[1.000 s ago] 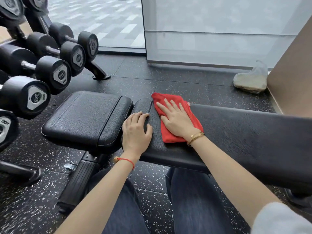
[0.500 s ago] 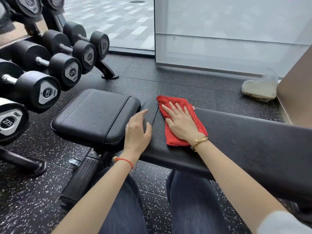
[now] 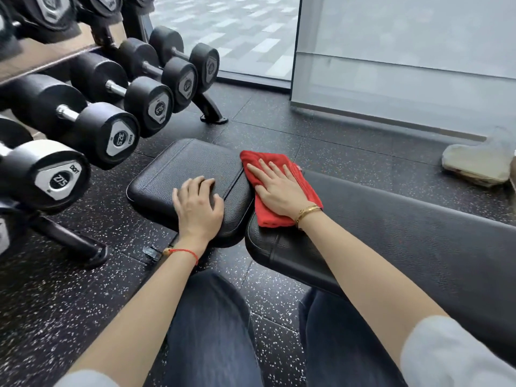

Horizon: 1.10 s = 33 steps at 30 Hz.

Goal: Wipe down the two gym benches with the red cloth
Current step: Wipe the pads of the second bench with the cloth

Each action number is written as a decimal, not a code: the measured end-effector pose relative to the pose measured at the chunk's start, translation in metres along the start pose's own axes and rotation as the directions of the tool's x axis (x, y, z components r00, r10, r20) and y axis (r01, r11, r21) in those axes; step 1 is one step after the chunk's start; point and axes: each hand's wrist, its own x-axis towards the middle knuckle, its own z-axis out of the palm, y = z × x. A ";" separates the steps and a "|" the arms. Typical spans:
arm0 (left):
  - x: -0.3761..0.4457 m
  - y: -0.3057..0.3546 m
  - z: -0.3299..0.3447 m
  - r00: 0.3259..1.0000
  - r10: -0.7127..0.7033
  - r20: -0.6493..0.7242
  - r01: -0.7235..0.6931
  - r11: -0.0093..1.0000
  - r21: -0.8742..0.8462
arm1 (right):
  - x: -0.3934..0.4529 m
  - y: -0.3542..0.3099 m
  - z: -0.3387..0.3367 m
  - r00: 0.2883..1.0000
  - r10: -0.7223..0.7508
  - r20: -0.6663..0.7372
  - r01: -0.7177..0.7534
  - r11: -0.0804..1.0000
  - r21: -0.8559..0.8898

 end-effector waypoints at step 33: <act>-0.018 0.049 -0.005 0.996 0.048 0.070 -0.045 0.998 -0.042 | -0.068 0.039 -0.009 0.970 0.209 -0.126 -0.213 0.977 -0.021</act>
